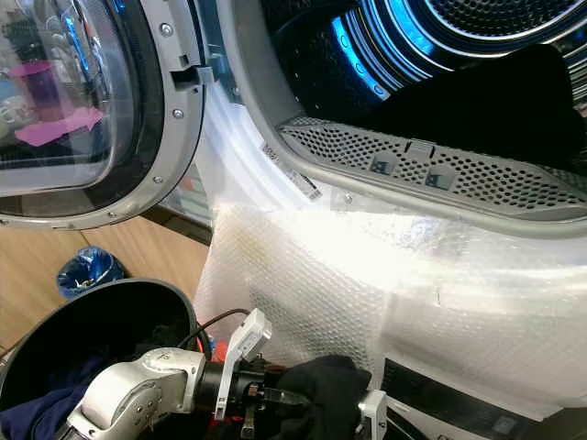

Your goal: Clothes washing

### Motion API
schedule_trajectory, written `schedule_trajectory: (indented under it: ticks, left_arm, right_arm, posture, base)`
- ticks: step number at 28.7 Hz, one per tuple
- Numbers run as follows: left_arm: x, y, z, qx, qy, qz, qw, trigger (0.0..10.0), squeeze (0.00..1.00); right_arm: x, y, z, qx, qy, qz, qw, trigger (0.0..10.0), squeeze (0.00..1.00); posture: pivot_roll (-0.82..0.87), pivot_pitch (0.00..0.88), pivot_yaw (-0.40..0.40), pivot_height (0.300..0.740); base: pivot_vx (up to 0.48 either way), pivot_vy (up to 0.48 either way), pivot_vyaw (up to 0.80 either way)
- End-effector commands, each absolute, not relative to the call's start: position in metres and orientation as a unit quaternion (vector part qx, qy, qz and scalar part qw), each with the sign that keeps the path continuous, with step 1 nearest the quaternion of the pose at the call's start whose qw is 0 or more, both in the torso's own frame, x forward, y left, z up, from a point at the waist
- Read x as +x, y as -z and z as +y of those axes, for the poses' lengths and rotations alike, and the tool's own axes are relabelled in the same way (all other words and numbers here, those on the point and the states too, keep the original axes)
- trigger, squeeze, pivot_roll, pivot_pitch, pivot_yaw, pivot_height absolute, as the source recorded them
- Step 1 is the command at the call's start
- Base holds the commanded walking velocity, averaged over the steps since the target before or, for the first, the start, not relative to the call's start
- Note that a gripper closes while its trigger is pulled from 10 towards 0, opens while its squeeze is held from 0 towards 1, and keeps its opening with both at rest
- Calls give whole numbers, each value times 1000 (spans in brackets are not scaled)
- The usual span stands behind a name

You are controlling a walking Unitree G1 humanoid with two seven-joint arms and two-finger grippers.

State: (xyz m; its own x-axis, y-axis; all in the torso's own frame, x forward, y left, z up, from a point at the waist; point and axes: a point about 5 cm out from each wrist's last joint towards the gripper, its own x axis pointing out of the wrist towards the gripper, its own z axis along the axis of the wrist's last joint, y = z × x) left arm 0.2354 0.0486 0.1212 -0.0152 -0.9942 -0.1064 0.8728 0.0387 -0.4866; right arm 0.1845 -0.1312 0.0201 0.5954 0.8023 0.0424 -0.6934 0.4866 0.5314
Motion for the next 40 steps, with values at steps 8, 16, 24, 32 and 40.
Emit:
schedule_trajectory:
  ticks: [8,16,24,32,40]
  left_arm:
    - [231,-131,49,-139,691,199,680,0,0]
    - [225,-130,53,-113,690,193,688,10000,0]
    - [220,-129,68,-41,697,209,684,10000,1000]
    - [216,-130,92,25,689,230,687,10000,1000]
    - [211,-148,125,48,673,239,699,10000,1000]
  right_arm:
    - [198,-27,-127,261,-432,87,859,0,0]
    - [206,-30,-125,260,-440,78,856,0,0]
    - [207,-28,-124,259,-444,78,854,0,0]
    - [208,-29,-115,266,-459,66,845,0,0]
    - [203,-25,-113,260,-472,71,839,0,0]
  posture:
    - [-73,58,91,740]
    - [-61,41,92,740]
    - [-55,23,98,740]
    - [-48,1,117,740]
    - [-38,14,129,740]
  base:
    - [0,0,0]
    - [0,0,0]
    - [0,0,0]
    - [0,0,0]
    - [0,0,0]
